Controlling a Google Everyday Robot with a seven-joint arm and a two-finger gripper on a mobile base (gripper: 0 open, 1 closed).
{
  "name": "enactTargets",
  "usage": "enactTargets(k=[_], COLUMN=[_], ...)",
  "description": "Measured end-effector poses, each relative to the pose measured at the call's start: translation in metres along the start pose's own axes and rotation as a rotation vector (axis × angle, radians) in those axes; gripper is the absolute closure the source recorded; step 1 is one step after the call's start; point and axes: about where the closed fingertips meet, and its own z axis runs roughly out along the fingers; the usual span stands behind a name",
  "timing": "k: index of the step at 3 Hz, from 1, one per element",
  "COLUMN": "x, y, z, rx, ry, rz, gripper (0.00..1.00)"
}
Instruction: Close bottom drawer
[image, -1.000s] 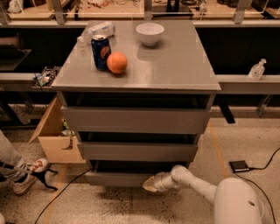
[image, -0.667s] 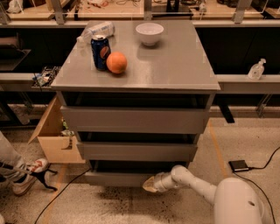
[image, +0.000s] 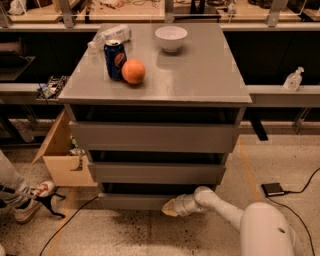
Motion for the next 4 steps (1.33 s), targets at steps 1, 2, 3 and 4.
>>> enactTargets(k=[1, 2, 3, 4], x=[-0.01, -0.012, -0.024, -0.026], y=[-0.019, -0.02, -0.039, -0.041], z=[0.0, -0.001, -0.002, -0.003], rx=[0.027, 0.031, 0.061, 0.068], ry=[-0.025, -0.029, -0.054, -0.059], rz=[-0.031, -0.035, -0.061, -0.068], gripper=[1.0, 1.0, 1.0, 1.0])
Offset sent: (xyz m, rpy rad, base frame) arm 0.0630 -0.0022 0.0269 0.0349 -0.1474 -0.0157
